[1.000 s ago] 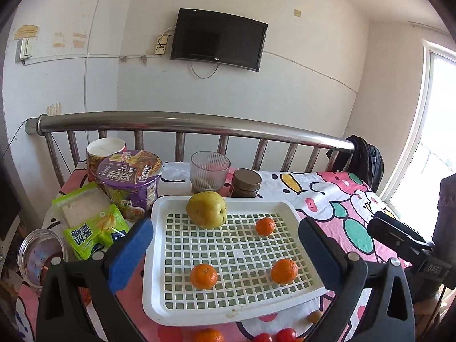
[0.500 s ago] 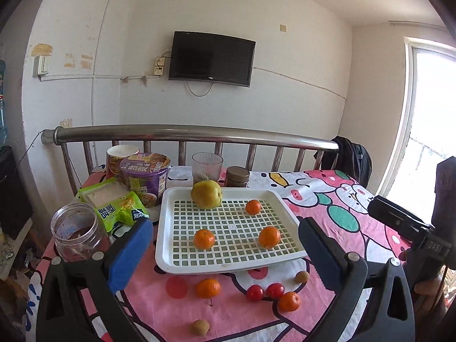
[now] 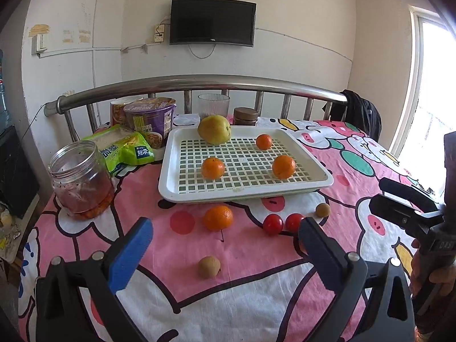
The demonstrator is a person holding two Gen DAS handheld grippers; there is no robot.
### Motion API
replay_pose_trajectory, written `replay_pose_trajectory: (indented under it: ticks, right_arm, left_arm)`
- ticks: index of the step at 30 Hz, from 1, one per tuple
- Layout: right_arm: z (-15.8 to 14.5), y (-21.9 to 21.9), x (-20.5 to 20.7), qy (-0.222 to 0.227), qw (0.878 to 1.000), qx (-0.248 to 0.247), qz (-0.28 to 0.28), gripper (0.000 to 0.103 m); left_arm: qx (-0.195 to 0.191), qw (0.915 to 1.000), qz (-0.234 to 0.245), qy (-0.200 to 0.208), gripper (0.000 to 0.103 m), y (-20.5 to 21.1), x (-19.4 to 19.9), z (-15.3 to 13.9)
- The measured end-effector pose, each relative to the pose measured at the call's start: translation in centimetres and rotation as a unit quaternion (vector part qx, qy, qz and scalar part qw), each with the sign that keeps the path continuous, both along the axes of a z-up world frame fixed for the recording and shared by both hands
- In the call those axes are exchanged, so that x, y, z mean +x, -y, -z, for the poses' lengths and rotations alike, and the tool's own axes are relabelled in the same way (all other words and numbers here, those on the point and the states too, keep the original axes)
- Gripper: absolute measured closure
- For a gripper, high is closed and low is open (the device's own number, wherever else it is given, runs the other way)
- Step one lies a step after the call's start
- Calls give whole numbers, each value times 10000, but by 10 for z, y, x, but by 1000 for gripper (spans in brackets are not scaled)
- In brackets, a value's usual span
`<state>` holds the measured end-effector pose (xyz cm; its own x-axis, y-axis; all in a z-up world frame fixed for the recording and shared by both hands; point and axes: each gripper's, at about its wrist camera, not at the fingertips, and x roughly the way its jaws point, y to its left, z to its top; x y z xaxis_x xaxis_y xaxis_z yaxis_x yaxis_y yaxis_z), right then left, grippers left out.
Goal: Organize fruits
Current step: 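Withdraw both tools from the tray toward the fruit on the sheet, then grasp a brown kiwi with the left tool while the right tool grasps a mandarin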
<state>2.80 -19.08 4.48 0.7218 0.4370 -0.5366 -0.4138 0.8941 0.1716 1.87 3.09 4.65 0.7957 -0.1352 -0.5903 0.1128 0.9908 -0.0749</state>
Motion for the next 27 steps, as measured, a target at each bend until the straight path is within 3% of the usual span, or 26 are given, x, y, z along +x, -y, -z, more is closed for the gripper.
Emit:
replay_pose_trajectory:
  ticks: [14,19,27]
  right_arm:
    - [48,-30,4,-674,9956,-579,-297,0]
    - [59,-33,10,-861,9936,-669,-296,5]
    - [66,-34,20,-1089,9915,-673,-251,19]
  left_arm:
    - [36,9981,-78,-612,0,-2,8,46]
    - [15,9971,-84,-758,0,-3,14,57]
    - [-35,9951,-14,-984,13,-4,19,70]
